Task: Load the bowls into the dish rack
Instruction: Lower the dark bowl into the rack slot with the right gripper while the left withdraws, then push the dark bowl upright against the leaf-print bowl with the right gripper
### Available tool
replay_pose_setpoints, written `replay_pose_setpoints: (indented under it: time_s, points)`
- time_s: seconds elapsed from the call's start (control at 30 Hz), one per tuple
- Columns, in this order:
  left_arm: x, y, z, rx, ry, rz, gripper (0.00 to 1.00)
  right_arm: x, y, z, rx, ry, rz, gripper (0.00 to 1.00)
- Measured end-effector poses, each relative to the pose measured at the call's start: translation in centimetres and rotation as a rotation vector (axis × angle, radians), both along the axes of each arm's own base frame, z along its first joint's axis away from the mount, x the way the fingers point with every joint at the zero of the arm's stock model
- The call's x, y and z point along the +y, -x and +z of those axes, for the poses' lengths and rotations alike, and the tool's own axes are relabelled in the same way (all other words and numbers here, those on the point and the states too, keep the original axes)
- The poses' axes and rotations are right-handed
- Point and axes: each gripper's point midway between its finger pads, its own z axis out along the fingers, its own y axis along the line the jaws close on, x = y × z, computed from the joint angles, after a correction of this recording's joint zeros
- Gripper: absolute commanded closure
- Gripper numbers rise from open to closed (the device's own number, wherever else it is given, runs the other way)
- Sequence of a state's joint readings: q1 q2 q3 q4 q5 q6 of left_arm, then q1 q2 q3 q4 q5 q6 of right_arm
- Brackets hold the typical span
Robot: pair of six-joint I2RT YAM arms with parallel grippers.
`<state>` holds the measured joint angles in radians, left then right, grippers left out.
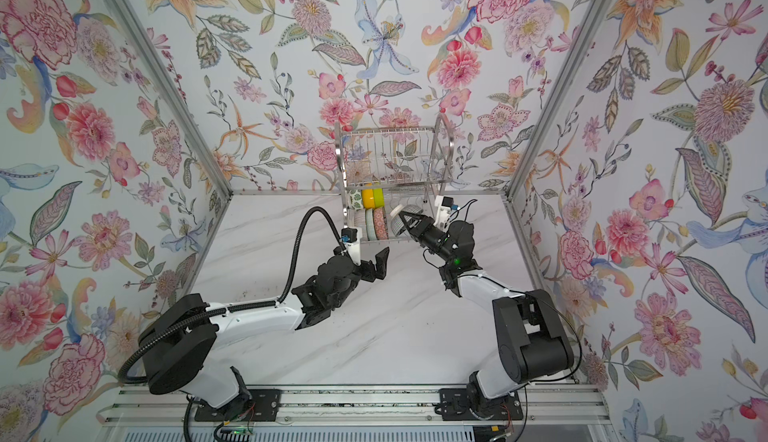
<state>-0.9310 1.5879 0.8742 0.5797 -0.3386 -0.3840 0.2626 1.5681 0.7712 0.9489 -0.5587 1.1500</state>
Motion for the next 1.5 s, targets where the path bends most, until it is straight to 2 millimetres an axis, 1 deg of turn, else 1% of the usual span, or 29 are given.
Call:
replay_pose_setpoints:
  time_s: [0.17, 0.33, 0.43, 0.67, 0.8, 1.03, 1.3, 1.4, 1.5]
  points:
    - [0.4, -0.3, 0.0, 0.019, 0.030, 0.004, 0.01, -0.4, -1.1, -1.7, -0.010, -0.001, 0.007, 1.00]
    - [0.6, -0.1, 1.0, 0.019, 0.068, 0.001, 0.01, -0.8, -2.2, -3.1, -0.010, -0.036, 0.016, 1.00]
    - [0.8, -0.3, 1.1, 0.028, 0.088, 0.000, 0.01, -0.7, -3.0, -3.9, 0.004, -0.050, 0.021, 1.00]
    - [1.5, -0.7, 0.4, 0.050, 0.095, 0.016, 0.01, -0.2, -4.5, -4.3, -0.009, -0.070, 0.039, 1.00]
    - [1.9, -0.5, 0.3, 0.057, 0.105, 0.017, 0.01, 0.2, -5.3, -4.7, -0.022, -0.082, 0.055, 1.00]
    - [2.9, -0.2, 0.7, 0.057, 0.119, 0.019, 0.01, 0.6, -6.3, -6.3, -0.001, -0.088, 0.072, 1.00]
    - [3.4, -0.2, 0.1, 0.067, 0.117, 0.028, 0.01, 1.0, -7.2, -7.9, 0.022, -0.084, 0.083, 1.00]
    - [3.5, -0.2, 0.0, 0.069, 0.114, 0.031, 0.01, 1.2, -7.4, -8.2, 0.035, -0.079, 0.091, 1.00]
    - [3.7, -0.2, -0.2, 0.073, 0.115, 0.034, 0.01, 1.5, -7.6, -8.0, 0.031, -0.071, 0.101, 1.00]
